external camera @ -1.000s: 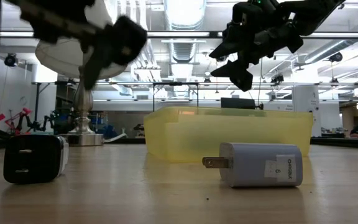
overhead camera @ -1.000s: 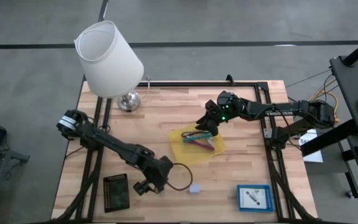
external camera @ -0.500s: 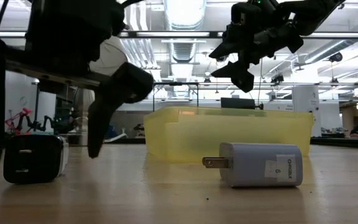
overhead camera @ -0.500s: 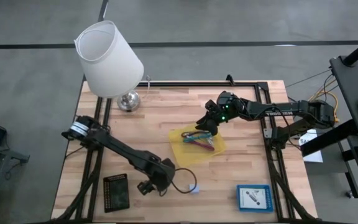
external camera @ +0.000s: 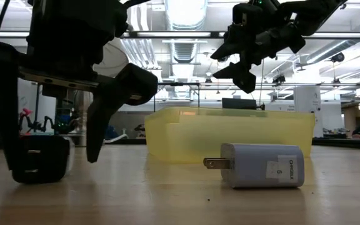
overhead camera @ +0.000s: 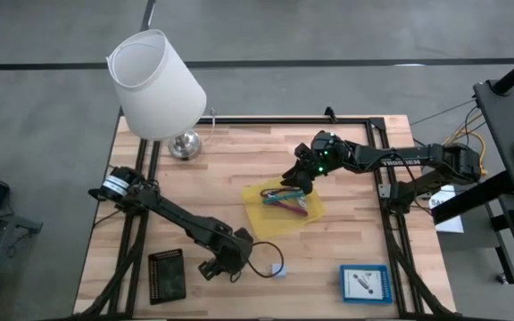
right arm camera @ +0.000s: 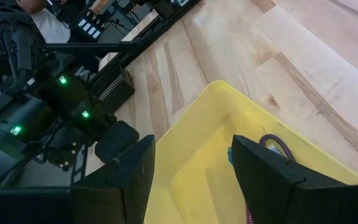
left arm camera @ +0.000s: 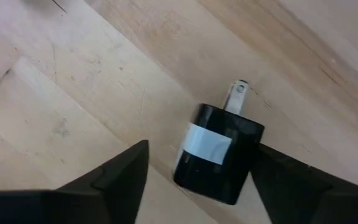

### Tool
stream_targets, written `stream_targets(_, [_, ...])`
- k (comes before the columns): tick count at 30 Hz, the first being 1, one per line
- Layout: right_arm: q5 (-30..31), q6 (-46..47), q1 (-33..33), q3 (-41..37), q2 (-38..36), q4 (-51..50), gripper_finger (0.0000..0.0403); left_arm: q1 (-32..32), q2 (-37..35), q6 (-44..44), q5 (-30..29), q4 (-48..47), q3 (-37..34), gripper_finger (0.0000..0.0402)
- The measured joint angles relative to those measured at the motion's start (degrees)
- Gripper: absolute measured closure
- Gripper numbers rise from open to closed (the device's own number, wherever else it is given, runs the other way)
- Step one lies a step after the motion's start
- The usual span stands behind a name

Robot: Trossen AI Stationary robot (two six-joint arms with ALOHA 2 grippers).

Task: Pick and place items into bin
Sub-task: Put the black charger adapter into the black bin

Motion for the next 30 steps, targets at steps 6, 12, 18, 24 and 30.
stream_targets(6, [0.13,0.0,0.0,0.0,0.0,0.0,0.0204,-0.02,0.05,-0.02,0.02,0.05,0.0,0.0238])
stream_targets(12, [0.29,0.0,0.0,0.0,0.0,0.01,0.0204,-0.09,-1.04,-1.44,-1.22,-5.41,0.39,0.0271])
stream_targets(18, [0.32,0.85,0.0,0.0,0.0,0.0,0.0204,-0.06,-6.21,-10.0,-3.96,-16.0,2.03,0.0271])
stream_targets(24, [0.37,1.69,-0.01,0.0,0.0,-0.3,0.0204,-0.28,-15.33,-29.61,-2.33,-20.87,2.02,0.0271])
stream_targets(30, [0.49,3.38,0.02,0.0,0.02,-0.39,0.0204,-2.86,-24.42,-56.15,-1.1,-22.41,0.89,0.0271])
